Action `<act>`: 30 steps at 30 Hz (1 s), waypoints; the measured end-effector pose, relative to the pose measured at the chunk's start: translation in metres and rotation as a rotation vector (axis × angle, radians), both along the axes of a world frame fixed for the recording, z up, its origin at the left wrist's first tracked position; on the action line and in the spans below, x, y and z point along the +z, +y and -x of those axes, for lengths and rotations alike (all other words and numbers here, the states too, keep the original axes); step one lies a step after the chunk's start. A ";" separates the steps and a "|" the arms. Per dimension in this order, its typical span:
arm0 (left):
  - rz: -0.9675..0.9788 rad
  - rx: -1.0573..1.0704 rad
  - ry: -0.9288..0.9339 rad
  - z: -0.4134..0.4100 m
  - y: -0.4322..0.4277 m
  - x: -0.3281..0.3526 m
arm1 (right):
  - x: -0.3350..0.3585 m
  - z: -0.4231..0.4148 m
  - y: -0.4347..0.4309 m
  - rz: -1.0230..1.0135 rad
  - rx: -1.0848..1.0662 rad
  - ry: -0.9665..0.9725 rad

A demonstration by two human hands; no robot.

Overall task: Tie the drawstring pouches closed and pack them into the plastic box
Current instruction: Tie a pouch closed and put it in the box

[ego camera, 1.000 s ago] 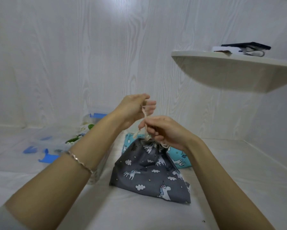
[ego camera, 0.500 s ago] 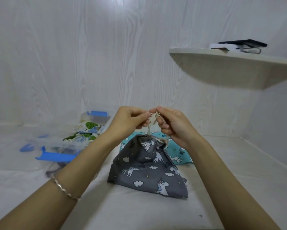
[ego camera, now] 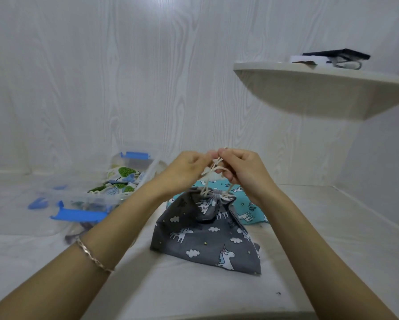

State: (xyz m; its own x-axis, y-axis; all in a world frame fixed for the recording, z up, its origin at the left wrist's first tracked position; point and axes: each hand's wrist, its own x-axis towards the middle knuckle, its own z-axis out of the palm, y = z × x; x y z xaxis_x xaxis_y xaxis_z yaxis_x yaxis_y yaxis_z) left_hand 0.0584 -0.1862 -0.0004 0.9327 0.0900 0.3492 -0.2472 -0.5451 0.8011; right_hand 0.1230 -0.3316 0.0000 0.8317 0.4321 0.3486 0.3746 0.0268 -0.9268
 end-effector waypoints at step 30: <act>0.189 0.101 -0.058 0.012 0.031 0.001 | -0.014 -0.029 -0.017 -0.717 0.317 0.535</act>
State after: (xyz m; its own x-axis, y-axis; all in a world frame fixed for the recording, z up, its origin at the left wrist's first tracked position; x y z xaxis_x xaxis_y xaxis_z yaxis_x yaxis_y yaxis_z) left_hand 0.0465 -0.1553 0.0006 0.8943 0.2509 0.3704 -0.2481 -0.4108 0.8773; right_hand 0.1518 -0.3483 -0.0140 0.8384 0.4962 0.2253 -0.2176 0.6838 -0.6965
